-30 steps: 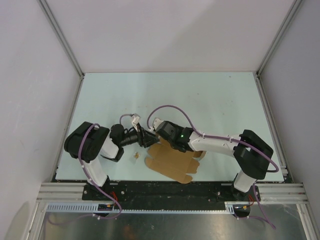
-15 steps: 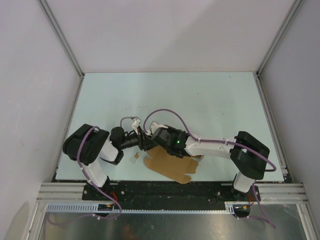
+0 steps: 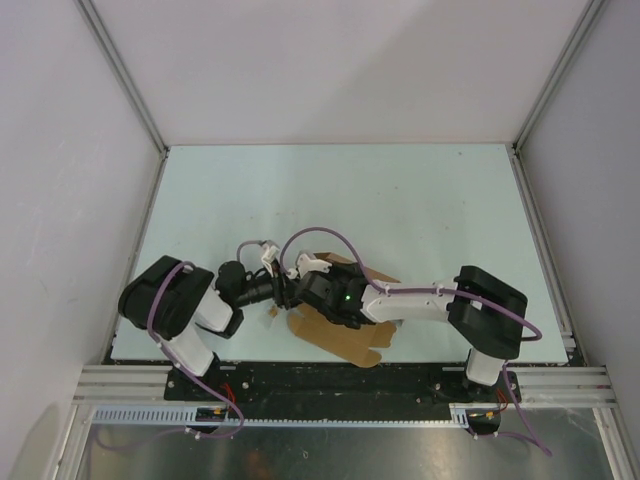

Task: Fold the paper box

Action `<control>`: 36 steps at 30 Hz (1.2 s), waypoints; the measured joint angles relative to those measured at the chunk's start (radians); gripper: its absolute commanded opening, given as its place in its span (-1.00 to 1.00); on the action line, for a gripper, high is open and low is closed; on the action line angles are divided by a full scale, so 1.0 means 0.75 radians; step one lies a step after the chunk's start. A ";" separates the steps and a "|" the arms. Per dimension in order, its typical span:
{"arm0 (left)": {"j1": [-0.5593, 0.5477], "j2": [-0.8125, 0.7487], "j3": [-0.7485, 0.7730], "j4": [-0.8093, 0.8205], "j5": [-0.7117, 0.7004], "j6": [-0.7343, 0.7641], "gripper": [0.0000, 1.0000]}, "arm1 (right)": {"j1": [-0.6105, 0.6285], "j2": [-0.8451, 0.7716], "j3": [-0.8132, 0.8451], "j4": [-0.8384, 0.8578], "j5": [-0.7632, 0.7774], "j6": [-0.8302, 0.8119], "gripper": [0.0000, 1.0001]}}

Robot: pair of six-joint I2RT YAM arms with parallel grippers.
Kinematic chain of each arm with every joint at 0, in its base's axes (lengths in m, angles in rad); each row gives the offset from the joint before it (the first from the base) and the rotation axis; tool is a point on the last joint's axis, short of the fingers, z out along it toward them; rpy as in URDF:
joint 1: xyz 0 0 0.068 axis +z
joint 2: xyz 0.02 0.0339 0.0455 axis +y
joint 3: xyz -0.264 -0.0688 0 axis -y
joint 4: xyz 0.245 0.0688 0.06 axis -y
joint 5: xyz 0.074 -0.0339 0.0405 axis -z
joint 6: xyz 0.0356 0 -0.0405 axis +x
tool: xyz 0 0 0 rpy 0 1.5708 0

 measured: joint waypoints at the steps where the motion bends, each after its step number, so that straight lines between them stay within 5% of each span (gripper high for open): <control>1: 0.006 -0.009 -0.002 0.000 -0.001 0.000 0.09 | 0.005 0.008 -0.001 0.006 0.012 -0.001 -1.00; 12: 0.181 -0.119 -0.014 0.004 0.009 -0.002 0.04 | 0.019 0.022 -0.024 0.059 0.054 -0.013 -1.00; 36: 0.071 0.094 0.187 0.006 0.032 -0.004 -0.03 | 0.020 -0.063 -0.052 0.018 -0.085 -0.060 -1.00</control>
